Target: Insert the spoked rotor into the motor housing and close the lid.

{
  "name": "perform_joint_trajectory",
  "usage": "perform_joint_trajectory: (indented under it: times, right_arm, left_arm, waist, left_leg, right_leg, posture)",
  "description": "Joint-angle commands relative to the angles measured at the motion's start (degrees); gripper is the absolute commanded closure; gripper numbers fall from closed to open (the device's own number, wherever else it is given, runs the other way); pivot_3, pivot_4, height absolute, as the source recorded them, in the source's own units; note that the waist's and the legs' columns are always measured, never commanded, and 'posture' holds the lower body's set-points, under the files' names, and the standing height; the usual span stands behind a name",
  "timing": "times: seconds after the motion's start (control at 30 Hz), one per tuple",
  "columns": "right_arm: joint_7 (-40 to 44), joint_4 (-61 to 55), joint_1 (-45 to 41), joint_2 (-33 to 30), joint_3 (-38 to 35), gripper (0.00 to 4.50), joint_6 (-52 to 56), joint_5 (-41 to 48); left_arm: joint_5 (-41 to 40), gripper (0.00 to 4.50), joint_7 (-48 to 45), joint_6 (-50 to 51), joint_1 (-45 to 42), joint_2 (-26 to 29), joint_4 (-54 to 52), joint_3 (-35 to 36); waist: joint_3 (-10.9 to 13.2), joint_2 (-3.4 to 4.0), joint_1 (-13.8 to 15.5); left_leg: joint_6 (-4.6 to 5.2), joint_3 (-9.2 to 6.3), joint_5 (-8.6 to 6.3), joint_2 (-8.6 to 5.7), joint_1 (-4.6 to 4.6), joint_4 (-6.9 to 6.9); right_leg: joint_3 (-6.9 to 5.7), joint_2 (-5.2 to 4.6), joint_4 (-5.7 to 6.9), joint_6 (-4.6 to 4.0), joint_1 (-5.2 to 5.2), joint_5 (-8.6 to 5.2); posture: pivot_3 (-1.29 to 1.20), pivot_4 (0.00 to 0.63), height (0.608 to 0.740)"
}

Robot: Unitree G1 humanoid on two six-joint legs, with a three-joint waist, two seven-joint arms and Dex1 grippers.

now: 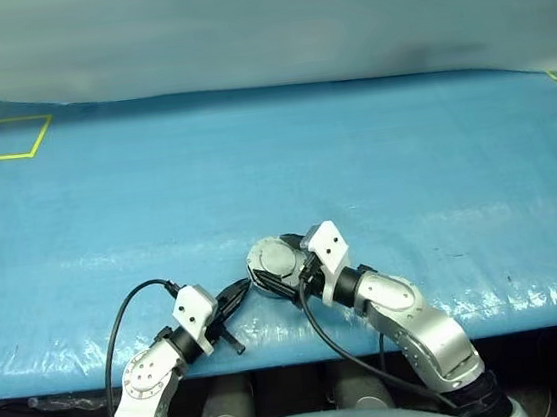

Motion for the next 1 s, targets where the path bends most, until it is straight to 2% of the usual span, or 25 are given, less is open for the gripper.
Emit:
perform_joint_trajectory:
  times: [0.03, 0.2, 0.3, 0.37, 0.4, 1.0]
  right_arm:
    - [-0.38, -0.20, -0.08, 0.34, -0.09, 0.02, -2.40, -0.81]
    - [-0.31, 1.21, 0.28, 0.48, -0.05, 0.02, -3.51, -1.25]
    - [-0.28, 1.72, 0.67, 0.56, 0.15, 0.61, -4.17, -1.66]
    - [-0.28, 1.75, 0.82, 0.61, 0.26, 1.34, -4.47, -1.78]
    - [-0.28, 1.77, 0.83, 0.67, 0.27, 1.47, -4.57, -1.86]
    - [-1.40, 2.49, -1.04, 1.49, 3.34, 1.47, -3.26, -6.30]
  left_arm:
    - [0.19, 4.50, -0.06, 0.37, -0.45, 0.40, -2.72, -0.74]
    - [0.16, 4.50, 0.18, 1.48, -0.71, 0.44, -3.75, -0.81]
    - [0.11, 4.50, 0.32, 2.04, -0.70, 0.49, -4.21, -0.72]
    - [0.07, 4.50, 0.45, 2.28, -0.68, 0.56, -4.40, -0.68]
    - [0.07, 4.50, 0.52, 2.36, -0.69, 0.61, -4.46, -0.68]
    - [-0.11, 4.50, 1.06, 2.78, -0.58, 0.79, -4.60, -0.74]
  waist:
    - [0.00, 0.00, 0.00]
    - [0.00, 0.00, 0.01]
    - [0.00, 0.00, 0.01]
    - [0.00, 0.00, 0.00]
    - [0.00, 0.00, 0.00]
    - [-0.01, 0.00, -0.06]
  left_leg:
    - [0.00, 0.00, 0.00, 0.00, 0.00, 0.00]
    - [0.00, 0.00, 0.00, 0.00, 0.00, 0.00]
    - [0.00, 0.00, 0.00, 0.00, 0.01, 0.00]
    - [0.00, 0.00, 0.00, 0.00, 0.01, 0.00]
    - [0.00, 0.00, 0.00, 0.00, 0.02, 0.00]
    - [0.00, 0.00, 0.00, 0.00, 0.02, 0.02]
  right_leg:
    - [0.00, 0.00, 0.00, 0.00, 0.00, 0.00]
    - [0.00, 0.00, 0.00, 0.00, 0.01, 0.00]
    - [0.00, 0.00, 0.00, 0.00, 0.02, 0.00]
    - [0.00, 0.01, 0.00, 0.00, 0.02, 0.00]
    - [0.00, 0.01, 0.01, 0.00, 0.02, 0.00]
    - [0.00, 0.01, 0.02, 0.00, 0.03, 0.01]
  posture:
    - [0.00, 0.150, 0.740]
    - [0.00, 0.150, 0.740]
    - [0.00, 0.150, 0.740]
    - [0.00, 0.150, 0.740]
    - [0.00, 0.150, 0.740]
    - [0.00, 0.150, 0.740]
